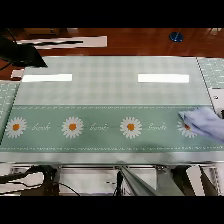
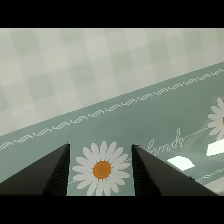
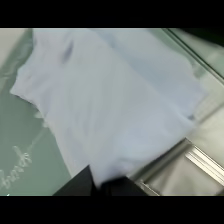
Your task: Fold the shirts.
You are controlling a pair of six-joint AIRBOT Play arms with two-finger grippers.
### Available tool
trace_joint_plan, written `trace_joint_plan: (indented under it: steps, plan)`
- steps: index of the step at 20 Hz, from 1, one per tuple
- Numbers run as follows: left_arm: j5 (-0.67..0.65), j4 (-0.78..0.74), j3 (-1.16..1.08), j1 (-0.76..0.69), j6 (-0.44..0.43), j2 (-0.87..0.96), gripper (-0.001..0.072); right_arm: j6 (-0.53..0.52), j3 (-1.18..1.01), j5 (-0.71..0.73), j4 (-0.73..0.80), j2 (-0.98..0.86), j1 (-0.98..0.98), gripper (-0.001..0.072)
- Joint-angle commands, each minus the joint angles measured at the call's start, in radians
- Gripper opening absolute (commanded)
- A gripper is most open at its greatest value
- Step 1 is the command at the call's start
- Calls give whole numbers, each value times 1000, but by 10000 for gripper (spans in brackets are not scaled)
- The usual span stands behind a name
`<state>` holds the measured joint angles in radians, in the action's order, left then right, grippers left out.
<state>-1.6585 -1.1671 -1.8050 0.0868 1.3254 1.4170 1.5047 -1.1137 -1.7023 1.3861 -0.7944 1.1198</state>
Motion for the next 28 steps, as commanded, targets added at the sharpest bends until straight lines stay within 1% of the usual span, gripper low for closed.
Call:
trace_joint_plan:
  steps: [1,4,6,8,10,11,13,17,18,20,21,22,23,25,26,27,28]
  plan:
    - [11,0,0,2,-44,1,458,5,-14,-103,264,3,85,21]
    - [76,-1,0,5,-63,1,458,12,44,-132,375,3,84,21]
    - [132,-2,0,7,-103,1,458,14,113,-147,465,3,84,21]
    - [180,-21,0,10,-110,1,458,19,188,-144,576,3,86,21]
    - [201,-23,0,15,-110,0,457,21,270,-131,651,3,104,22]
    - [200,-23,0,17,-110,0,457,21,317,-113,691,3,120,22]
    - [192,-23,0,19,-110,0,458,22,390,-21,758,3,162,22]
    - [193,-23,0,19,-109,0,458,21,479,85,771,3,290,23]
    - [193,-22,0,19,-109,0,457,21,494,122,770,3,321,81]
    - [193,-22,0,19,-109,0,458,19,507,190,769,3,359,436]
    - [193,-23,0,19,-109,0,458,-5,506,223,775,3,367,481]
    - [193,-23,0,19,-109,1,458,-25,504,251,781,2,364,481]
    - [193,-23,0,19,-109,1,459,-22,489,270,781,-5,348,481]
    - [193,-19,0,17,-109,6,462,-8,374,331,720,-49,268,480]
    - [193,-18,0,16,-109,11,467,-8,282,383,639,-81,208,479]
    - [197,-14,0,14,-109,18,494,-9,162,457,508,-124,134,478]
    - [216,-11,0,12,-109,27,573,-9,46,538,347,-167,59,477]
